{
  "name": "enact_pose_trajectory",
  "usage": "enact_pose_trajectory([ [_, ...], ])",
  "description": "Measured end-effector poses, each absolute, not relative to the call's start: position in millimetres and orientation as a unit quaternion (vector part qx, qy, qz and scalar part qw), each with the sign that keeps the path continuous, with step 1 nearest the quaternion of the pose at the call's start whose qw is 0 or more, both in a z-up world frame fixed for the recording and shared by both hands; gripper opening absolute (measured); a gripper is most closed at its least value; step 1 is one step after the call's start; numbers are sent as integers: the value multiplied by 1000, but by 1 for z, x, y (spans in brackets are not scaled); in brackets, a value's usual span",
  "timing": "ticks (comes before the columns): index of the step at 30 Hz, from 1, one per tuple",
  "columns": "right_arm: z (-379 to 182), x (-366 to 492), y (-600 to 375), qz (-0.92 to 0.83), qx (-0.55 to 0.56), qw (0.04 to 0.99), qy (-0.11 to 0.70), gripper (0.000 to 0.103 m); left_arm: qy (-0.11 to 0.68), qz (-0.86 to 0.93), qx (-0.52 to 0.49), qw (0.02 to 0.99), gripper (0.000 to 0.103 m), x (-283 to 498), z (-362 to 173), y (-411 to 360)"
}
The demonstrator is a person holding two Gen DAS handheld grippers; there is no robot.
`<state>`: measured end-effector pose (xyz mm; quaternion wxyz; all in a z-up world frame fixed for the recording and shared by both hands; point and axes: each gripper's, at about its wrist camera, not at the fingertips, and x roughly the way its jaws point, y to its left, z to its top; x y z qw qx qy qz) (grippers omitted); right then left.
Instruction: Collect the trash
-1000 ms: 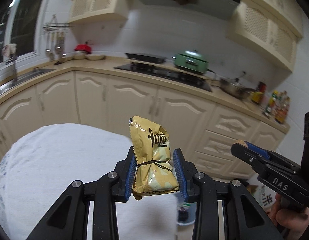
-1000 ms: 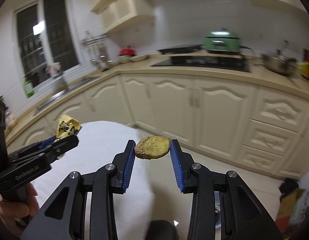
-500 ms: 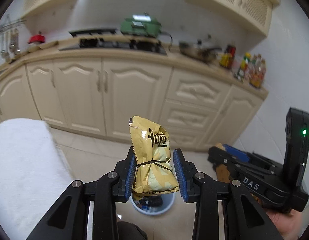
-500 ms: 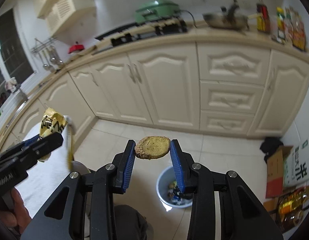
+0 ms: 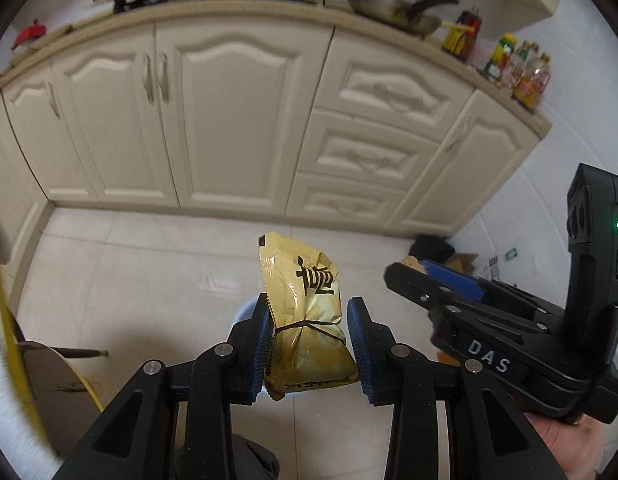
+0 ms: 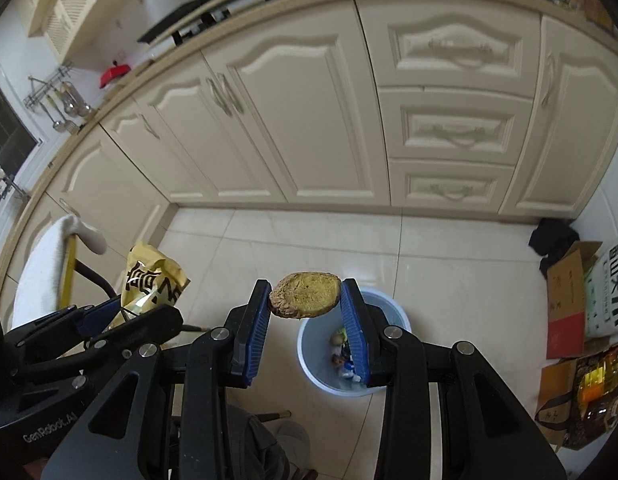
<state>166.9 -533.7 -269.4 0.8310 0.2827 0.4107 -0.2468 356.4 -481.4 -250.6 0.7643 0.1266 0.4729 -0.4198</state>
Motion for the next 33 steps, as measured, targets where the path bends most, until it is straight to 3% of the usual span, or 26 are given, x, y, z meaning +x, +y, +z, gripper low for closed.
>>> enact_pose_trajectory([
  [2,-282,168,-540,-255,292,823,416,42,482,-409,134,763,49,369,-259,-496],
  [4,-290,169,-544,-256,304,814,424,61,486,-402,134,765,52,377,-264,-503],
  [5,-293,168,-546,-261,308,812,422,72,486,-399,135,766,59,381,-265,-506],
  [7,-294,165,-547,-262,318,810,417,76,481,-388,137,774,74,384,-265,-507],
  [9,-294,162,-549,-273,322,806,413,96,469,-376,137,788,89,385,-260,-504],
  [10,-293,160,-550,-280,324,805,410,102,461,-370,137,795,98,385,-257,-503],
  [11,-292,157,-551,-288,328,805,402,103,453,-363,138,802,102,384,-254,-503],
  [23,-251,145,-524,-306,313,814,383,103,391,-348,133,842,102,329,-214,-461],
  [33,-175,155,-457,-274,266,861,335,103,328,-330,87,881,102,263,-150,-320],
])
